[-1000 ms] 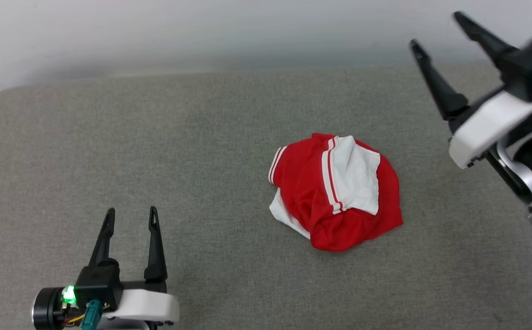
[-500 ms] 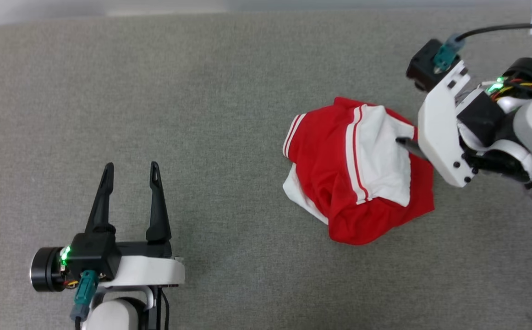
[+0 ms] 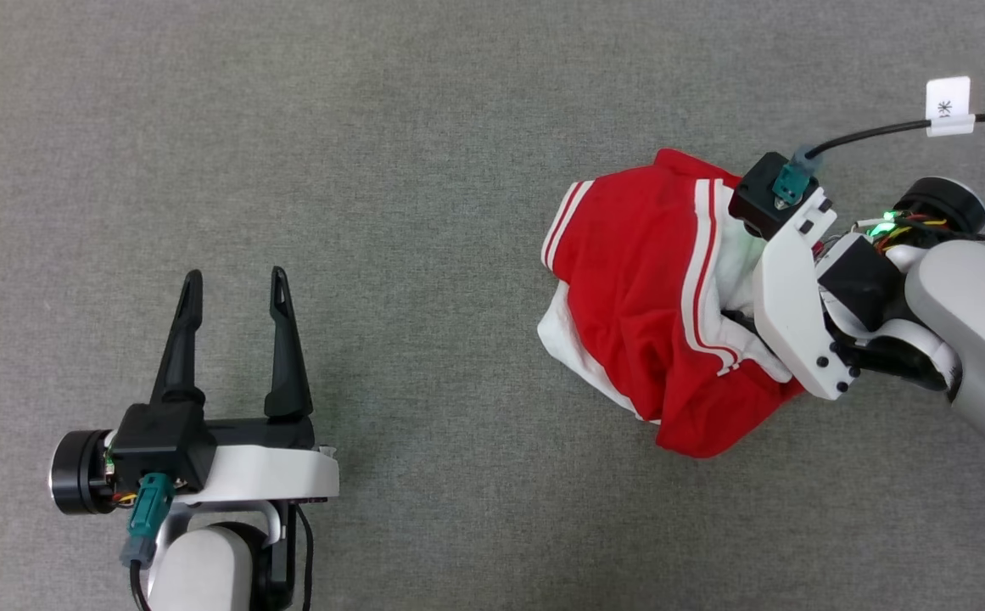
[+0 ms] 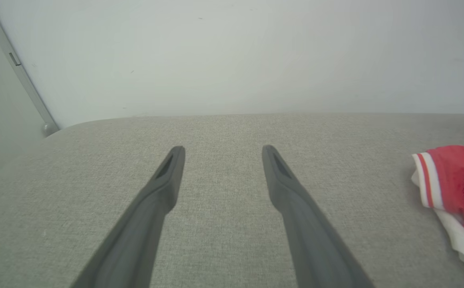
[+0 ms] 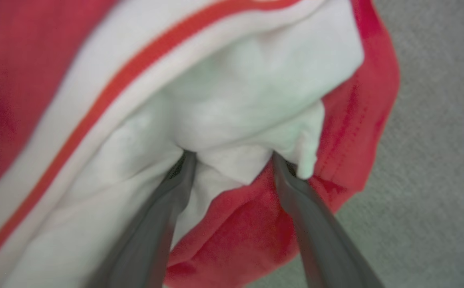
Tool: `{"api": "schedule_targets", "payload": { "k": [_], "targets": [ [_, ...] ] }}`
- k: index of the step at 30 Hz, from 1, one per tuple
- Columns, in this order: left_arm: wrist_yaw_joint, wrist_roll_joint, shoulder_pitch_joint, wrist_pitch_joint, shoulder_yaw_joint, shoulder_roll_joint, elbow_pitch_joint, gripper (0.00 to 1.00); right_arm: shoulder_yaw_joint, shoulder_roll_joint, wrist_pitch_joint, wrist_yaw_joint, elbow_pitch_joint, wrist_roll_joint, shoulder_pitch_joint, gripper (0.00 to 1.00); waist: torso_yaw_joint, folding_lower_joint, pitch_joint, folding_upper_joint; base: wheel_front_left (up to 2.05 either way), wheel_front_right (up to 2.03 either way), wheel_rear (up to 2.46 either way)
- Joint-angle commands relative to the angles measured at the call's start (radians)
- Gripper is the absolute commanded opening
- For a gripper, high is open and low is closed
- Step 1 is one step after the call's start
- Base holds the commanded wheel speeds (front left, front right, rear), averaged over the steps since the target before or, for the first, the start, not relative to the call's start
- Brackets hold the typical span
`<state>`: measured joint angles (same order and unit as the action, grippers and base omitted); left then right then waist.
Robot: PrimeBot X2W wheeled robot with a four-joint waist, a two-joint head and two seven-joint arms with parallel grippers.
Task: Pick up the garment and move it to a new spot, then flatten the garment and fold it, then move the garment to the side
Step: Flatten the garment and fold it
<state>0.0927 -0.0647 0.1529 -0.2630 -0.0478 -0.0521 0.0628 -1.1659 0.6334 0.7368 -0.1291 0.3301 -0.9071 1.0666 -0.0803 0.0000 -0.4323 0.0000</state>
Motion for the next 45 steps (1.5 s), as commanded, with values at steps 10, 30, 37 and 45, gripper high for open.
{"api": "schedule_targets", "payload": {
  "k": [10,30,37,45],
  "targets": [
    [-0.001,0.006,-0.034,-0.003,0.019,0.002,-0.02,1.0,0.062,0.113,-0.305,-0.001,-0.074,-0.04,-0.011,0.0,0.041,0.0,0.094,0.0,0.0,0.0,0.0],
    [-0.02,0.026,-0.07,-0.003,0.038,-0.003,-0.03,1.0,0.291,0.172,-0.635,-0.001,0.188,-0.055,-0.389,1.0,0.075,0.0,0.174,0.0,0.0,0.0,0.0],
    [-0.072,0.042,0.002,-0.003,0.047,-0.06,-0.083,1.0,0.486,0.14,-0.899,-0.001,0.134,0.09,-0.424,1.0,0.095,0.0,0.225,0.0,0.0,0.0,0.0],
    [-0.164,0.052,0.206,0.005,0.015,-0.155,-0.19,1.0,0.837,-0.022,-0.997,-0.001,0.018,0.373,-0.554,1.0,0.115,0.0,0.238,0.0,0.0,0.0,0.0]
  ]
}}
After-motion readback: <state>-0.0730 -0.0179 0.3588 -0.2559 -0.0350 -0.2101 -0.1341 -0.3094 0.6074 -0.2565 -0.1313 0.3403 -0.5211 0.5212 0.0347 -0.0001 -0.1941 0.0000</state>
